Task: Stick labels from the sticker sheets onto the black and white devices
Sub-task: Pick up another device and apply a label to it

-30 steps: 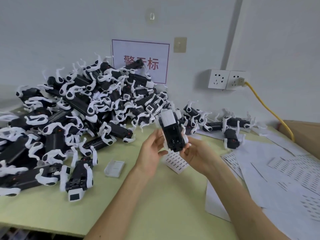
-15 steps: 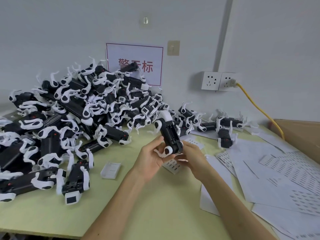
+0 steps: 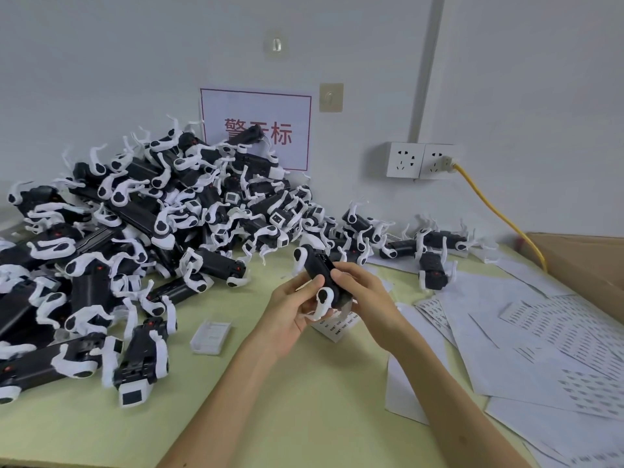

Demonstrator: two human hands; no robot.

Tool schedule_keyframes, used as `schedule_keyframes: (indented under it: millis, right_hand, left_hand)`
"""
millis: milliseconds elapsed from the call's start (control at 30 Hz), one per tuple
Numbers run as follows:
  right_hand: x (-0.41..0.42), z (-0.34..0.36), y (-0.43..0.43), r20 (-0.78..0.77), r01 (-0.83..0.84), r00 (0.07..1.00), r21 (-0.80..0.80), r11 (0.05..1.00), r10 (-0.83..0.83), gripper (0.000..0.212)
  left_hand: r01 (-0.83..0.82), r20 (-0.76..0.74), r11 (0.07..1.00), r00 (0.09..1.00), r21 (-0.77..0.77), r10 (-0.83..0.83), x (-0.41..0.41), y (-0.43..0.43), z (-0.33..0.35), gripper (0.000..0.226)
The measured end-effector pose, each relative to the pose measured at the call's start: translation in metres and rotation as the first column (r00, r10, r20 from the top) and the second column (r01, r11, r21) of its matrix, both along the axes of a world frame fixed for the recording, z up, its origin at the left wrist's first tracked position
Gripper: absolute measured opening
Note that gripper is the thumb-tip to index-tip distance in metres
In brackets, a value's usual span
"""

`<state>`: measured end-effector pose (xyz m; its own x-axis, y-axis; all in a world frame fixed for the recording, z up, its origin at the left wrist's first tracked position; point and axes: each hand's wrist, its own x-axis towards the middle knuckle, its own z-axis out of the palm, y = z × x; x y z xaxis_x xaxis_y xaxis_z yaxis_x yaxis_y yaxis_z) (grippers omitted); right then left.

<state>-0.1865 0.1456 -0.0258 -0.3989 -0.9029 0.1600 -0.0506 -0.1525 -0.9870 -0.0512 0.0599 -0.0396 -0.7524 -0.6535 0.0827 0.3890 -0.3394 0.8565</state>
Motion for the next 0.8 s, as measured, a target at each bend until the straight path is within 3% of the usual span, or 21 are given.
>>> schedule_keyframes:
  millis: [233, 400, 633, 800]
  right_hand:
    - [0.003, -0.003, -0.001, 0.019, 0.077, 0.997, -0.037, 0.996, -0.076, 0.02]
    - [0.005, -0.001, -0.001, 0.055, 0.136, 0.989, -0.016, 0.991, -0.135, 0.039]
    - [0.001, -0.001, 0.004, 0.151, 0.112, 0.982, 0.005, 0.994, -0.112, 0.04]
    - [-0.004, -0.005, 0.004, 0.201, 0.096, 0.974, 0.029, 0.995, -0.1, 0.032]
  left_hand:
    - [-0.032, 0.138, 0.995, 0.989, -0.098, 0.046, -0.001, 0.003, 0.0, 0.05]
    - [-0.023, 0.219, 0.982, 0.974, -0.188, 0.065, -0.004, 0.005, -0.003, 0.04]
    - [0.11, 0.247, 0.946, 0.968, -0.305, -0.033, 0.001, 0.013, 0.0, 0.02]
    - [0.118, 0.277, 0.93, 0.961, -0.349, -0.018, 0.001, 0.014, -0.001, 0.026]
